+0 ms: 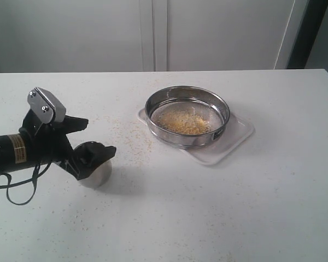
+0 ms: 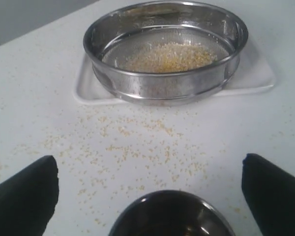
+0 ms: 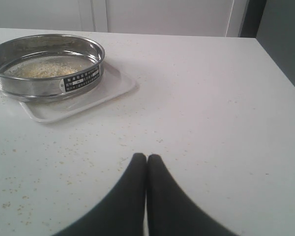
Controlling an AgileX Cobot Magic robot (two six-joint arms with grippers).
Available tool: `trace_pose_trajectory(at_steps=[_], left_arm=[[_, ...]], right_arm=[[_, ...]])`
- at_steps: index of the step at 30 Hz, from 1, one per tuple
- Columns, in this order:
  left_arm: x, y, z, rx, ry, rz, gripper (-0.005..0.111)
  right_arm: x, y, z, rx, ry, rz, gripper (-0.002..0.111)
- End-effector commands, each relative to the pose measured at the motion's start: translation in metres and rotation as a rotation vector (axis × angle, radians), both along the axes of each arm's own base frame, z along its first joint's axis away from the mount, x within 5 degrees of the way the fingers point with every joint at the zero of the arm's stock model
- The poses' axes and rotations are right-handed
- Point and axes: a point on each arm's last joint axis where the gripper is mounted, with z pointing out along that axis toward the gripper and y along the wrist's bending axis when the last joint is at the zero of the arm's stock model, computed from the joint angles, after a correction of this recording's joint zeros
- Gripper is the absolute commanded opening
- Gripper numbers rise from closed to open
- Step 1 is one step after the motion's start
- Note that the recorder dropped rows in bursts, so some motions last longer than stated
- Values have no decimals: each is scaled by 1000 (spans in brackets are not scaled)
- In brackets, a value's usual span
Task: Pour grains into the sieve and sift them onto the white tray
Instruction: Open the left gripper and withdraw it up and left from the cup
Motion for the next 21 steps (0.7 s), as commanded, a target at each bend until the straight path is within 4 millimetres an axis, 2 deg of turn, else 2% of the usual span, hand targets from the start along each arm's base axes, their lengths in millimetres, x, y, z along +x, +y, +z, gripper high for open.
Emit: trace_pose_trajectory(at_steps=[1, 5, 8, 17, 21], left_arm=[[-3, 1, 16, -8, -49, 0, 99], [-5, 2, 25, -11, -79, 2, 89], [-6, 4, 30, 8, -88, 15, 74], [-8, 16, 40, 56, 3, 158, 1], [-12, 21, 49, 55, 29, 217, 0]], right_arm=[[0, 0, 0, -5, -12, -6, 0], [0, 0, 0, -5, -12, -6, 0], [0, 0, 0, -5, -12, -6, 0], [0, 0, 0, -5, -12, -6, 0], [0, 0, 0, -5, -12, -6, 0]])
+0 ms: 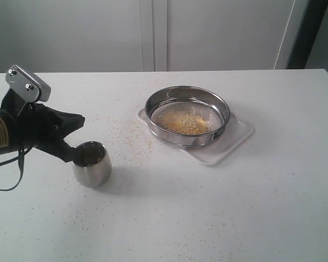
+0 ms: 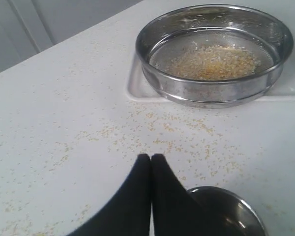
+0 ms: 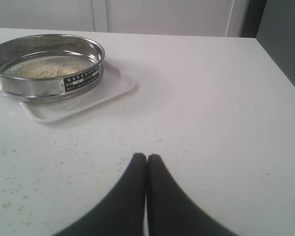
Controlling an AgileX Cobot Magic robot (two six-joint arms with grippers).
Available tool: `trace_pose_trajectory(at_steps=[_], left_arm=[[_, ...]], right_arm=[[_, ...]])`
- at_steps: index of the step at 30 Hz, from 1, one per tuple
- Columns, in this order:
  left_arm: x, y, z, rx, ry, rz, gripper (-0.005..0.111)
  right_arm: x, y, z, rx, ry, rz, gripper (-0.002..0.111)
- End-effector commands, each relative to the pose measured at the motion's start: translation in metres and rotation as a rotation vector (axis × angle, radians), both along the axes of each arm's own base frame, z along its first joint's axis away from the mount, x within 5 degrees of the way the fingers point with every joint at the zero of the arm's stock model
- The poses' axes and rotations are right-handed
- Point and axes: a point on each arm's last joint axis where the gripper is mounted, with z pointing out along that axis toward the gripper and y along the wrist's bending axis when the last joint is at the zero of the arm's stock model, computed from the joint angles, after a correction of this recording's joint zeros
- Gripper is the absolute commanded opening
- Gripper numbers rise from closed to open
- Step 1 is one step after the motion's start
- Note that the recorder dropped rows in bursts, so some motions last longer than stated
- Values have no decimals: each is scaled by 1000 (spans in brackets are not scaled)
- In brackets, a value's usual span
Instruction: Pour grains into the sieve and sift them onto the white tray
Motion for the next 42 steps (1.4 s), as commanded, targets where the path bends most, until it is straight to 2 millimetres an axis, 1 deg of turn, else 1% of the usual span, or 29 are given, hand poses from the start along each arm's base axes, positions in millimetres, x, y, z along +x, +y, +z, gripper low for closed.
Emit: trace_pose_trajectory(at_steps=[1, 4, 11, 17, 23, 25, 27, 31, 36, 39, 42], left_arm=[[-4, 9, 10, -5, 44, 98, 0], [-7, 14, 15, 15, 65, 155, 0], [-14, 23, 28, -60, 138, 287, 0], [-22, 40, 32, -11, 211, 468, 0], [-29, 56, 33, 108, 226, 588, 0], [-30, 60, 33, 182, 211, 594, 0], [-30, 63, 33, 290, 172, 567, 0], [-30, 67, 32, 435, 127, 523, 0], [-33, 71, 29, 593, 120, 494, 0], [-40, 68, 25, 646, 176, 534, 0], [-49, 53, 21, 660, 234, 494, 0]], right_arm=[[0, 0, 0, -5, -12, -6, 0], [0, 0, 0, -5, -12, -6, 0], [0, 0, 0, -5, -12, -6, 0], [0, 0, 0, -5, -12, -6, 0], [0, 0, 0, -5, -12, -6, 0], [0, 0, 0, -5, -12, -6, 0], [0, 0, 0, -5, -12, -6, 0], [0, 0, 0, -5, -12, -6, 0], [0, 0, 0, -5, -12, -6, 0], [0, 0, 0, -5, -12, -6, 0], [0, 0, 0, -5, -12, -6, 0]])
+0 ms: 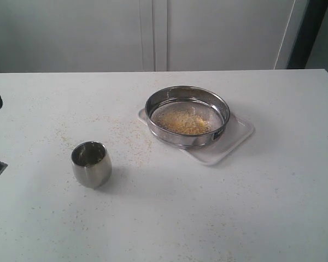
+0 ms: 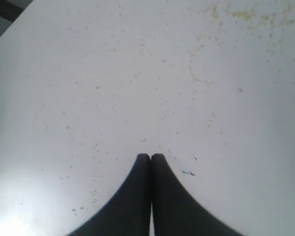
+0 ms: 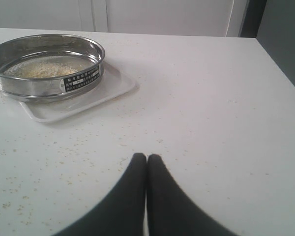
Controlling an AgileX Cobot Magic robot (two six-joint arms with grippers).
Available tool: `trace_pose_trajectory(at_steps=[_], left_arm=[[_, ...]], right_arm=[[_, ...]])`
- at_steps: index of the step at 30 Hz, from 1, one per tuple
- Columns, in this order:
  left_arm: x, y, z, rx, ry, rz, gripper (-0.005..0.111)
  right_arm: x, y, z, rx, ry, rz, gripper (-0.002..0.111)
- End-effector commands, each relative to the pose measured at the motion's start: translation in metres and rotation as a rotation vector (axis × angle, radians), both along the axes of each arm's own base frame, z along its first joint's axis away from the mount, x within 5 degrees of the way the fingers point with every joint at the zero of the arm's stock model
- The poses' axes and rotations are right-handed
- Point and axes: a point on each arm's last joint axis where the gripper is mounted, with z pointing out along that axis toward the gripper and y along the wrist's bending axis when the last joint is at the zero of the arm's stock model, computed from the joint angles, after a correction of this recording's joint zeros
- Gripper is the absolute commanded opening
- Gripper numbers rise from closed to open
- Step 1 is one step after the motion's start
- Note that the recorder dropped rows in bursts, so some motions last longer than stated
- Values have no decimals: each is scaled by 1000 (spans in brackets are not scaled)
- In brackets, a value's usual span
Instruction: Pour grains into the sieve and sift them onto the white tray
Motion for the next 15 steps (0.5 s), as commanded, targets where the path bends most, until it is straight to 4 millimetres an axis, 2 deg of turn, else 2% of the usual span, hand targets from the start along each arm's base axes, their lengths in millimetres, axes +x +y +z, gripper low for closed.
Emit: trace_pose_trajectory(at_steps=[1, 5, 10, 15], left_arm=[[-16, -19, -6, 4, 104, -12, 0], [-32, -37, -9, -20, 263, 3, 0], [-45, -48, 0, -48, 455, 46, 0], [-52, -63, 14, -131, 607, -46, 0]], right_arm=[[0, 0, 0, -5, -12, -6, 0], [0, 0, 0, -5, -12, -6, 0], [0, 0, 0, -5, -12, -6, 0], [0, 0, 0, -5, -12, -6, 0]])
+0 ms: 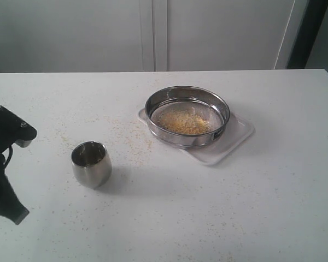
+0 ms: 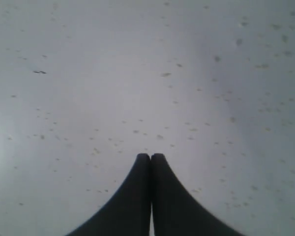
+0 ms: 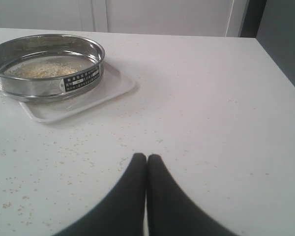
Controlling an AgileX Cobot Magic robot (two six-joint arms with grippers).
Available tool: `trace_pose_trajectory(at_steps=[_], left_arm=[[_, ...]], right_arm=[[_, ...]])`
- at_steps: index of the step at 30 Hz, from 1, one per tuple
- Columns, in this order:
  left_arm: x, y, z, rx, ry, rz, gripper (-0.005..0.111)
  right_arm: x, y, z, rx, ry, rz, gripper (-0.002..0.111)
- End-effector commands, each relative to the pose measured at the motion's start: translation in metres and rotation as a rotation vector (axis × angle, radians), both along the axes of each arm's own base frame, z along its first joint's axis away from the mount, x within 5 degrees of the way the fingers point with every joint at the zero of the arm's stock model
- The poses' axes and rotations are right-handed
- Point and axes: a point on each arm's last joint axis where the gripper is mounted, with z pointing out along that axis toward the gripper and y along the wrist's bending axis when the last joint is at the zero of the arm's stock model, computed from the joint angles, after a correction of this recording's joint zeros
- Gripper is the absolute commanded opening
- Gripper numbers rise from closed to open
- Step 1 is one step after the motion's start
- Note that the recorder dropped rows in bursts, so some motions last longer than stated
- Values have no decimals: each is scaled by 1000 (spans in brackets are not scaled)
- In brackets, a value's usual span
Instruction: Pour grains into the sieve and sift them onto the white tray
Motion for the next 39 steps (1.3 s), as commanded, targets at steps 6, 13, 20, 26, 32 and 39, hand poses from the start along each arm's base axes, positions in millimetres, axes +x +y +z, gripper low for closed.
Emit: trace_pose_trajectory(at_steps=[6, 13, 20, 26, 32, 39], left_arm=[[0, -13, 28, -94, 143, -26, 0], [19, 18, 40, -149, 128, 165, 0], [29, 50, 40, -199, 106, 333, 0], [29, 58, 42, -418, 172, 282, 0], [11, 69, 66, -512, 92, 315, 0], [-35, 66, 78, -529, -30, 283, 0]], right_arm=[[0, 0, 0, -5, -12, -6, 0], [0, 0, 0, -5, -12, -6, 0], [0, 0, 0, -5, -12, -6, 0], [0, 0, 0, -5, -12, -6, 0], [0, 0, 0, -5, -12, -6, 0], [0, 0, 0, -5, -12, -6, 0]])
